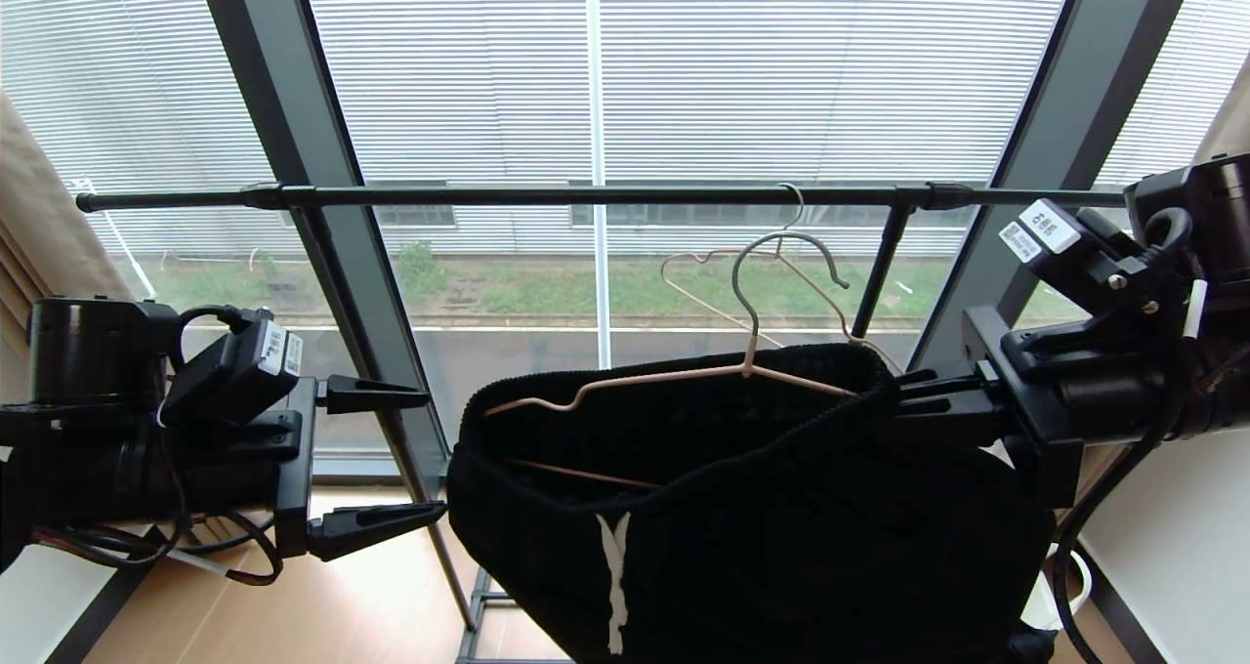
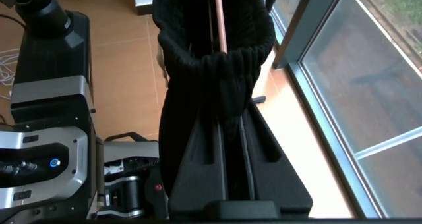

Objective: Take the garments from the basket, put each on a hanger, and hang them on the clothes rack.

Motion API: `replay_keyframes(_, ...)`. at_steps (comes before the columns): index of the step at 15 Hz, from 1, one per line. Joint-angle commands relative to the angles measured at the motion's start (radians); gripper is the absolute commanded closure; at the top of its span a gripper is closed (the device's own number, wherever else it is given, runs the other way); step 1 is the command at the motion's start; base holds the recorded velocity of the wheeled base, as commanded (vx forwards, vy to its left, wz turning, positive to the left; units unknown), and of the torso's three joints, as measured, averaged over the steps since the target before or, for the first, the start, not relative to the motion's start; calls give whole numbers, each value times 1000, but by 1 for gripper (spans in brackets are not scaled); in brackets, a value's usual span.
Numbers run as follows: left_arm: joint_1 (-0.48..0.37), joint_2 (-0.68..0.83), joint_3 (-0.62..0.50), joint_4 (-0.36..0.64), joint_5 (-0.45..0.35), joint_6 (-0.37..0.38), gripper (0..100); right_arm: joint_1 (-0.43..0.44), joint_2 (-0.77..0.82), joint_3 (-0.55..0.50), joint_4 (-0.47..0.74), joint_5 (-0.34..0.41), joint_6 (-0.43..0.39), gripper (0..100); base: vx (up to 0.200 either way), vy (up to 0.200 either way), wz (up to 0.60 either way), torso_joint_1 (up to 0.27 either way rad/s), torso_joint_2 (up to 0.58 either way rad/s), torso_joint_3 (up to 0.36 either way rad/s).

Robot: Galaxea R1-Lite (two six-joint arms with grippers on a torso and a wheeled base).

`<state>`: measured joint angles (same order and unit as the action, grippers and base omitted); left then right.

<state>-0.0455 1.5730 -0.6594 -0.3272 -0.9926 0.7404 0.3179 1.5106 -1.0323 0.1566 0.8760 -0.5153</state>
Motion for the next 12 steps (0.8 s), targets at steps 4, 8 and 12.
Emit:
replay_keyframes(4, -93, 76, -92, 4, 126, -13, 0, 23, -17, 9, 1, 3, -9, 100, 0, 0, 0, 0, 0, 0)
replay_keyframes(8, -198, 119, -190, 0, 206, -171, 0, 49, -24, 23, 0, 3, -26, 100, 0, 0, 0, 0, 0, 0)
replay_keyframes(12, -247, 142, -236, 0, 226, -191, 0, 52, -18, 25, -3, 5, -29, 100, 0, 0, 0, 0, 0, 0)
